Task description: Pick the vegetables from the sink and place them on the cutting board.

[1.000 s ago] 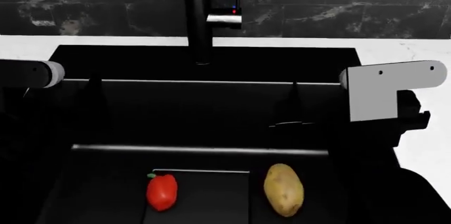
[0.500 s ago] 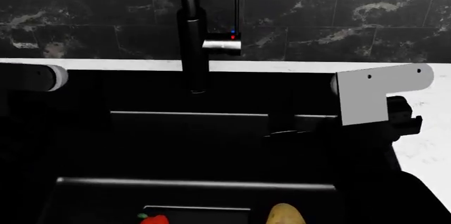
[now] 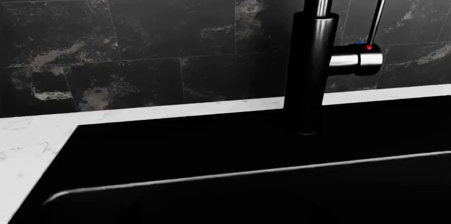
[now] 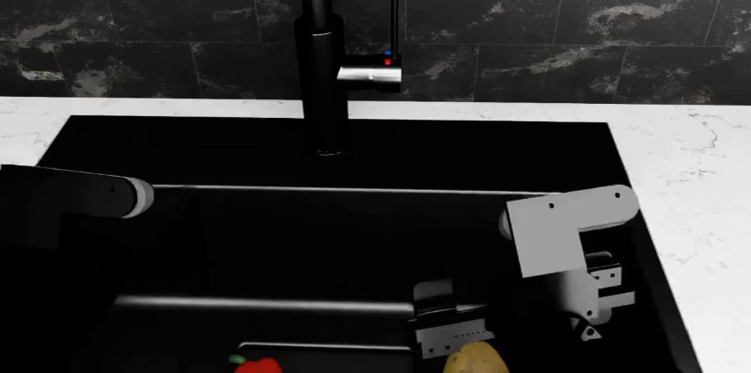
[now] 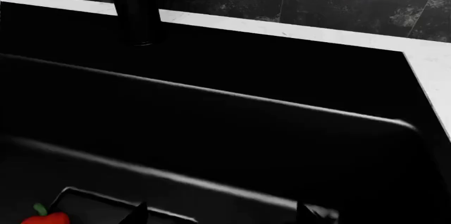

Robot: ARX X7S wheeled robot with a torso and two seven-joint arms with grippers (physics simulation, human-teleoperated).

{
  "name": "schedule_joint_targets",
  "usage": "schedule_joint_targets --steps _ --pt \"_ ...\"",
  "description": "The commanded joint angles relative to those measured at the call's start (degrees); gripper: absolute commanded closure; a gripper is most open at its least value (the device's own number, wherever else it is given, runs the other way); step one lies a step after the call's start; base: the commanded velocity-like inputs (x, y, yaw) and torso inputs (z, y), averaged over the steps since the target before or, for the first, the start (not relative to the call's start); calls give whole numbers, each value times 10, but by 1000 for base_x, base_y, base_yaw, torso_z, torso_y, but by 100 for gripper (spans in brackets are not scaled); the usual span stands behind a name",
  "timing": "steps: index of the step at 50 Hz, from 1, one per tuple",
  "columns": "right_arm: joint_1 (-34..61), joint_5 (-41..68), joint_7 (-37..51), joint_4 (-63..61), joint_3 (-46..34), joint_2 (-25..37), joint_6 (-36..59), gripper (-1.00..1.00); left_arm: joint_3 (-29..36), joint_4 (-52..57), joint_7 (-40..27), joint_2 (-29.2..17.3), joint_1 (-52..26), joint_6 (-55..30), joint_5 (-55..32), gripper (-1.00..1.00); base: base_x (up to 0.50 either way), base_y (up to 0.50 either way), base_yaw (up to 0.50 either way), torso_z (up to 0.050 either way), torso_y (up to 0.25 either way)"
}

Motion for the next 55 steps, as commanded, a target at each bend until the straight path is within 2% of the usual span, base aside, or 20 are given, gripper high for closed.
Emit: schedule_joint_targets --steps 1,13,31,41,51,55 --pt "-11 -18 -2 84 -19 -14 -32 -100 22 -40 13 1 21 10 3 -100 0 0 0 0 0" --pt "20 -62 -6 217 -55 -23 -88 -100 21 -58 19 1 22 12 -4 -100 0 0 0 0 0" --pt "70 -96 -62 426 -113 -55 -175 -100 29 -65 15 4 18 15 -6 -100 0 0 0 0 0" --pt "113 -111 -96 591 -126 -82 -254 -100 32 -66 14 3 17 16 -8 -100 0 0 0 0 0" --pt "196 -131 -148 840 -138 -127 -374 -100 34 -63 14 -1 21 15 -11 -100 0 0 0 0 0" --pt "196 -139 -150 847 -135 -130 -372 -100 35 -62 14 -3 25 17 -11 -100 0 0 0 0 0"
